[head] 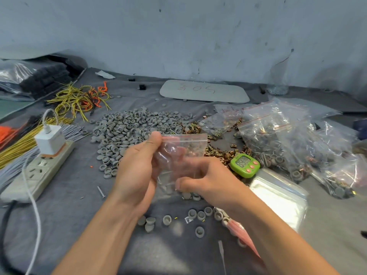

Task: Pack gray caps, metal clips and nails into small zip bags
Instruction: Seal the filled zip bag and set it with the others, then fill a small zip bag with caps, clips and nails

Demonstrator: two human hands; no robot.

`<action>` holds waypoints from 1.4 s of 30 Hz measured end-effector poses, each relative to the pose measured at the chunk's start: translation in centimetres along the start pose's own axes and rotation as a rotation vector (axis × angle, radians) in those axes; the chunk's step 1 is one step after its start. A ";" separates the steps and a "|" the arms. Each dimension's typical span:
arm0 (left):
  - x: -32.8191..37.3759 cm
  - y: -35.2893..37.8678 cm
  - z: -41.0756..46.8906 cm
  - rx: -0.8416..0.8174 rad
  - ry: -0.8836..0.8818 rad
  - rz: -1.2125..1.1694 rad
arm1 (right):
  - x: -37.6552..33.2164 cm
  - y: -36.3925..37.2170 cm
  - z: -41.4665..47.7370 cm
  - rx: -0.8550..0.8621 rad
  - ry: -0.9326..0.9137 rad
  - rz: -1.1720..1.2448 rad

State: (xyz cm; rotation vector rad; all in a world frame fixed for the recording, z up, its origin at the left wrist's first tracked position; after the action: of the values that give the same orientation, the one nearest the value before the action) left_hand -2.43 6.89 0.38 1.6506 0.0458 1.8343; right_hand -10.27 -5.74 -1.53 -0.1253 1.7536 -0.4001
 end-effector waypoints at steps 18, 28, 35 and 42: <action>-5.6 10.1 -1.9 -0.104 -0.005 0.378 | 3.6 -10.0 -6.3 0.434 0.068 0.595; -9.7 20.2 -3.4 -0.183 0.222 0.750 | 8.8 -19.1 -10.4 0.848 0.119 0.667; -11.5 21.1 -3.0 -0.336 0.205 0.786 | 10.1 -21.3 -10.4 0.953 0.081 0.668; -13.2 22.9 -4.5 -0.498 0.389 1.094 | 9.5 -22.9 -12.5 1.201 0.123 0.088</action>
State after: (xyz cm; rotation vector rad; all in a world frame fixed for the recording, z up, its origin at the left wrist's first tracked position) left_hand -16.76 -15.67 -1.97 0.9546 -1.2523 2.5976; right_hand -27.55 -27.52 -0.59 0.8377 1.3690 -1.3299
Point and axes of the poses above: each hand's wrist, its own z-axis towards the middle knuckle, its own y-axis out of the palm, x = y × z, the point moved 5 cm from there along z, towards the middle knuckle, and after that the axes turned 8 degrees about y, right-handed, at the moved point
